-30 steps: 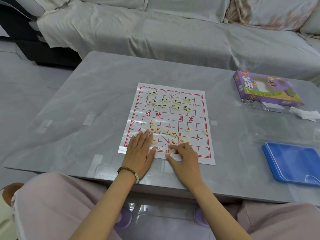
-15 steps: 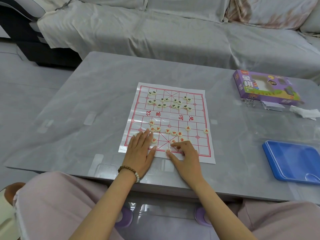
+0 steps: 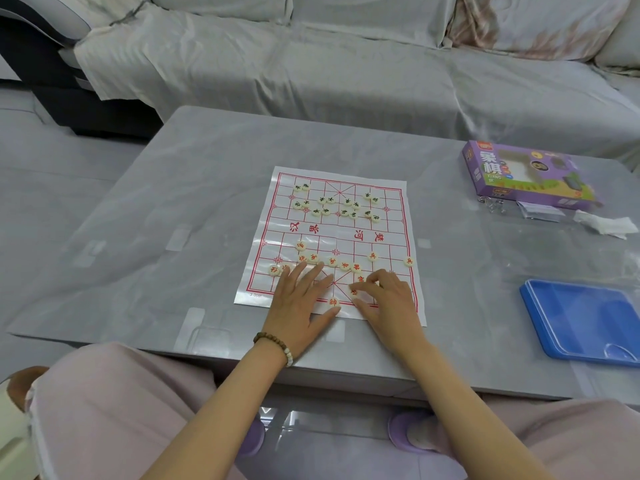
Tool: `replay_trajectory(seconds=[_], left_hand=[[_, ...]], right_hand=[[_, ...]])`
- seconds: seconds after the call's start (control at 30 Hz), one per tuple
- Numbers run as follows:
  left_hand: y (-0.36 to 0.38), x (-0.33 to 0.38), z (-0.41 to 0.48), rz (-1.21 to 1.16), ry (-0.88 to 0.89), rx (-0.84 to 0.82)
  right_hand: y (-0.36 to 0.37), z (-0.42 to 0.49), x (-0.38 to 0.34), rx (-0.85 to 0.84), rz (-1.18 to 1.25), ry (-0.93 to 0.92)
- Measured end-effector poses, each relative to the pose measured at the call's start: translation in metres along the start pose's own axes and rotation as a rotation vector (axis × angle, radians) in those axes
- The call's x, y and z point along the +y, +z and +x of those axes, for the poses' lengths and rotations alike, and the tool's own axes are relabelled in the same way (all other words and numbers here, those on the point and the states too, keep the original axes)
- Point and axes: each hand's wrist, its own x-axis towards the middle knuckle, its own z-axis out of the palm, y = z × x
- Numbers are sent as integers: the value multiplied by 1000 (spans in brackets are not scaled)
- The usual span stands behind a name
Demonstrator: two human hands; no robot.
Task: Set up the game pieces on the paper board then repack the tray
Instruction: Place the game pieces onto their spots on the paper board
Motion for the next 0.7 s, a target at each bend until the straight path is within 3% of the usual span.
replay_trajectory(seconds=[0.33, 0.53, 0.7], left_hand=[[-1, 5, 0, 99, 27, -59], [0, 4, 0, 81, 18, -76], [3, 3, 0, 92, 17, -75]], right_hand=[[2, -13, 1, 29, 234, 73], [1, -14, 10, -43, 314, 45], [9, -15, 5, 50, 327, 85]])
